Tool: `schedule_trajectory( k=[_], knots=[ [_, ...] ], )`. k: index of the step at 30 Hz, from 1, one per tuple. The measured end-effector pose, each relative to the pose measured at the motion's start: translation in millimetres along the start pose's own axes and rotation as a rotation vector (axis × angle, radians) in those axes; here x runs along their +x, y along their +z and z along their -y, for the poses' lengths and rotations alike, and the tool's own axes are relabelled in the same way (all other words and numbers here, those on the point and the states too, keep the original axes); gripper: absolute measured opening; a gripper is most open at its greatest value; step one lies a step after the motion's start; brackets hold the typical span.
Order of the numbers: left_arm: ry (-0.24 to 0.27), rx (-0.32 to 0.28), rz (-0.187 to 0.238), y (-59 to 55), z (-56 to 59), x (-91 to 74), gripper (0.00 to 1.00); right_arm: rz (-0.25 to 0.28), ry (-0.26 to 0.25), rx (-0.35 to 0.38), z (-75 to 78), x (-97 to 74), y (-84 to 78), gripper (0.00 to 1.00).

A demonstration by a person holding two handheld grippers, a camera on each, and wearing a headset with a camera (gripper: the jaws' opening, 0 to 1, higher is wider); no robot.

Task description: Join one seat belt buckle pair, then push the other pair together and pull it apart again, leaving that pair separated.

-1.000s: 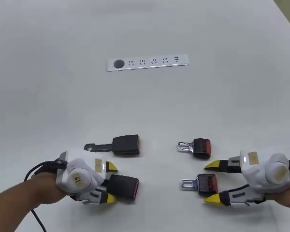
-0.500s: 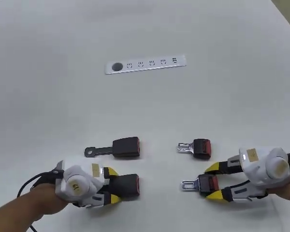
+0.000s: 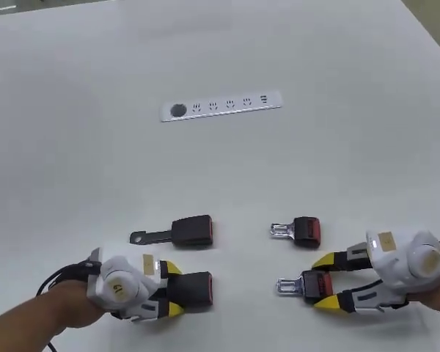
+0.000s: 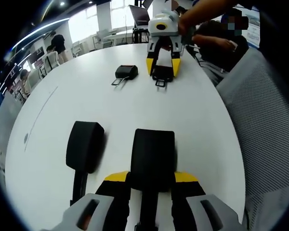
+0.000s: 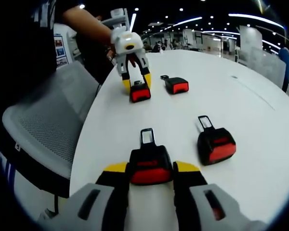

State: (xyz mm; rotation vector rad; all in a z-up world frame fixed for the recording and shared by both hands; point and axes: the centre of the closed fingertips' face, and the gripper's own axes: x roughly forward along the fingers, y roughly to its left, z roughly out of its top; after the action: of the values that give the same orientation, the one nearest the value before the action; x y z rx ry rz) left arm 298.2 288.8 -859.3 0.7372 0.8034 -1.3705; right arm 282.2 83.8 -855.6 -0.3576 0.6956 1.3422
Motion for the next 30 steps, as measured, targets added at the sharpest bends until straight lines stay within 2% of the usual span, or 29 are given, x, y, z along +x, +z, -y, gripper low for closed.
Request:
schedule_trajectory(
  k=[9,16,30],
  knots=[
    [-0.007,0.008,-0.015,-0.4,0.0,0.1,0.34,0.018,-0.018,0.011,-0.4,2.8,2.2,0.37],
    [-0.007,0.011,-0.02,-0.5,0.3,0.2,0.34,0.02,-0.013,-0.018,-3.6,13.3,10.7,0.37],
    [-0.012,0.013,-0.021,-0.5,0.6,0.2,0.34,0.059,0.0,-0.008,-5.5,32.2,28.3,0.37]
  ],
)
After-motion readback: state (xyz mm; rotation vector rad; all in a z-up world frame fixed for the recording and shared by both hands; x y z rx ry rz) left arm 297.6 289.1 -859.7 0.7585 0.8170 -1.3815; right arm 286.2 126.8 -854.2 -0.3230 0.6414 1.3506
